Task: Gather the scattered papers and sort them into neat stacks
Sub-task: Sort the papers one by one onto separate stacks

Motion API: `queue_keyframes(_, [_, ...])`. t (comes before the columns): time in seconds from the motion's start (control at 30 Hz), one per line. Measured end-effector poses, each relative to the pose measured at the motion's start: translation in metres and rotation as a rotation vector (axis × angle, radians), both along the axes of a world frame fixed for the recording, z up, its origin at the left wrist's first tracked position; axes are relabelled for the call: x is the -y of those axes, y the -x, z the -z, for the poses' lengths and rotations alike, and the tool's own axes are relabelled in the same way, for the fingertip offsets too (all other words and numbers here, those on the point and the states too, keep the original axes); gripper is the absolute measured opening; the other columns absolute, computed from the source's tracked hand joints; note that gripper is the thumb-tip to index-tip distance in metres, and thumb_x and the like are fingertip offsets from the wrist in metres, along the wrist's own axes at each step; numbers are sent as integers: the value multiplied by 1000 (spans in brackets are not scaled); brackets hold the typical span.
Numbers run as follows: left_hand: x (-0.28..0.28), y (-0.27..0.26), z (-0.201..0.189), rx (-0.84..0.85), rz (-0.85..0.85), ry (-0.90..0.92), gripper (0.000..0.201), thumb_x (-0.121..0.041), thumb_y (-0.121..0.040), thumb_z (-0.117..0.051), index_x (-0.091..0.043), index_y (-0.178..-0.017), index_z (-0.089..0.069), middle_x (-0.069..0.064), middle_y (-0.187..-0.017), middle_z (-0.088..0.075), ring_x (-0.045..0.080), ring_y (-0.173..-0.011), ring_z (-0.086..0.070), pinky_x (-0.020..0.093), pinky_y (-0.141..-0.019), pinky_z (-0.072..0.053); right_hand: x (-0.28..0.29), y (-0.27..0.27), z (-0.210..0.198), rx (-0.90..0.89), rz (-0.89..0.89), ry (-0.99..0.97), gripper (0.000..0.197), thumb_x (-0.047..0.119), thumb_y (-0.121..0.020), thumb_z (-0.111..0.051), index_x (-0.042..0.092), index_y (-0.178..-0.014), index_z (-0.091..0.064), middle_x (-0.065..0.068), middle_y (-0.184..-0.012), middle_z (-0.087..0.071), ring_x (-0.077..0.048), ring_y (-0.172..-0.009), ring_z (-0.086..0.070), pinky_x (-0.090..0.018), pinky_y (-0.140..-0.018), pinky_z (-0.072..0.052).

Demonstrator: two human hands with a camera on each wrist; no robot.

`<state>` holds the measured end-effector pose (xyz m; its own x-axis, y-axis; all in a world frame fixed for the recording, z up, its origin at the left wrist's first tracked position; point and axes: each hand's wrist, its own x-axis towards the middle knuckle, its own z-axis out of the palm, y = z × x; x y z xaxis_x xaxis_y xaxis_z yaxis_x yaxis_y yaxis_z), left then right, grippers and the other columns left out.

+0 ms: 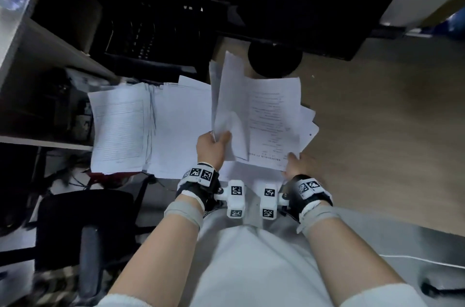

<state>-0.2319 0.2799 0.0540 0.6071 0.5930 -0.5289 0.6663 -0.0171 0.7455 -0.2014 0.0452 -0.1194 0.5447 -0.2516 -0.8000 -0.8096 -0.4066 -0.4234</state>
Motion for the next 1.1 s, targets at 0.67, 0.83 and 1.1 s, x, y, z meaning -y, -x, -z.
queue_keyframes(0.67, [0,-3,-15,19,342,229,57,-61,-94,-50,-8,-90,-71,8,-94,-74,30,-90,-70,50,-92,-55,-81,-21,-187,300,-158,-418,56,26,-88,-71,28,-140,-50,5,-137,-55,-12,-115,-60,-33,-99,-51])
queue_keyframes(0.83, [-1,-16,-32,-4,179,467,49,-46,-106,-41,-6,-117,-65,16,-102,-73,29,-90,-71,37,-79,-61,-85,-22,-201,261,-409,-510,85,37,-82,-78,31,-153,-32,12,-150,-42,-7,-132,-46,-33,-113,-37])
queue_keyframes(1.1, [-15,-17,-31,59,236,549,51,-52,-105,-41,-13,-118,-70,16,-102,-77,27,-96,-74,38,-79,-63,-93,-8,-212,269,-359,-574,101,36,-74,-84,31,-156,-25,16,-147,-43,1,-127,-47,-23,-109,-37])
